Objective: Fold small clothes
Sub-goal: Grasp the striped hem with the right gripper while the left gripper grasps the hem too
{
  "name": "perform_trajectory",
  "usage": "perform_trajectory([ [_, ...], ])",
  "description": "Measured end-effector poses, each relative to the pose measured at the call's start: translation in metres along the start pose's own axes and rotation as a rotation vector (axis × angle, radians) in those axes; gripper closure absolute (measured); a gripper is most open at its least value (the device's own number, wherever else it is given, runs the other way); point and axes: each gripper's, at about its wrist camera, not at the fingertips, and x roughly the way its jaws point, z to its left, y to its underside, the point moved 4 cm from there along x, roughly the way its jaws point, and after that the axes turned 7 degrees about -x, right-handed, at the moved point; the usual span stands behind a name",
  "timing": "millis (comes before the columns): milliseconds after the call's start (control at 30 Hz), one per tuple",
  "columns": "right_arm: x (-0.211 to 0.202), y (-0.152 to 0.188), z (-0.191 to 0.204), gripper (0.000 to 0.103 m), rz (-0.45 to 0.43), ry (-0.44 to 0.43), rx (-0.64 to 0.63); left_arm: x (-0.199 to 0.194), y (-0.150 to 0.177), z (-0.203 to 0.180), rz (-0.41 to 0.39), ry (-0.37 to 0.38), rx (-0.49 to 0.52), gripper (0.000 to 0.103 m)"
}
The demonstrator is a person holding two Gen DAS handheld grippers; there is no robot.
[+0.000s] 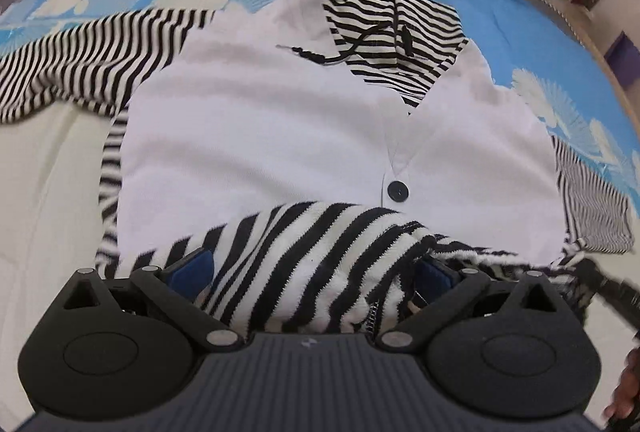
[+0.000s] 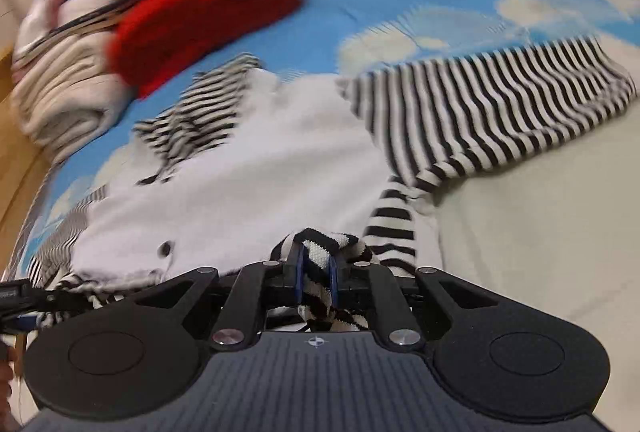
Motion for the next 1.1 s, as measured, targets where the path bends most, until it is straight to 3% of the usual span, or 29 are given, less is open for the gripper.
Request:
perform_trajectory([
  [67, 0.005, -0.005, -0.005, 0.092, -0.009, 0.073, 0.012, 0.003, 0.006, 0.001, -0.018, -0.038, 0.015, 0.001],
  [133, 0.006, -0.005, -0.012, 0.101, -0.018, 0.172, 0.013, 0.005, 0.002, 0.008, -0.034, -0.076, 0.013, 0.001],
  [200, 0.007, -0.007, -0.026, 0.101, -0.03, 0.22, 0.061, 0.006, -0.005, 0.016, -0.038, -0.098, -0.003, 0.001],
  [267, 0.005, -0.011, -0.038, 0.099, -0.033, 0.153, 0.158, 0.008, -0.014, 0.022, -0.026, -0.105, -0.019, 0.001],
  [333, -0.004, -0.014, -0.041, 0.094, -0.034, 0.031, 0.214, 0.006, -0.019, 0.022, -0.001, -0.081, -0.014, 0.001],
  [367, -0.009, -0.013, -0.037, 0.088, -0.033, -0.017, 0.209, 0.002, -0.019, 0.021, 0.006, -0.056, -0.008, 0.001],
  [433, -0.016, -0.013, -0.034, 0.043, -0.039, -0.066, 0.178, -0.014, -0.019, 0.015, 0.0, 0.04, 0.015, 0.001],
  [500, -0.016, -0.01, -0.03, 0.038, -0.017, -0.085, 0.142, -0.034, -0.016, 0.012, 0.001, 0.139, 0.029, 0.001],
  [567, -0.005, -0.005, -0.024, 0.038, 0.03, -0.097, 0.139, -0.052, -0.008, 0.013, -0.015, 0.163, 0.021, 0.001],
  [667, 0.009, 0.007, -0.007, 0.039, 0.092, -0.075, 0.096, -0.068, 0.018, 0.018, -0.024, 0.14, 0.023, 0.001],
  [700, 0.014, 0.011, 0.0, 0.051, 0.115, -0.067, 0.05, -0.07, 0.029, 0.022, -0.019, 0.134, 0.022, 0.001],
  [733, 0.017, 0.014, 0.008, 0.085, 0.128, -0.05, 0.005, -0.069, 0.042, 0.027, -0.004, 0.126, 0.013, 0.001],
  [933, -0.001, 0.013, 0.023, 0.086, 0.065, -0.003, -0.056, -0.031, 0.105, 0.043, 0.129, 0.018, -0.049, 0.001],
  [1000, -0.003, 0.013, 0.018, 0.085, 0.069, -0.001, -0.049, -0.017, 0.112, 0.044, 0.142, -0.008, -0.079, 0.001],
  [1100, -0.004, 0.014, 0.013, 0.085, 0.078, 0.0, -0.041, -0.003, 0.108, 0.041, 0.137, 0.025, -0.171, 0.001],
])
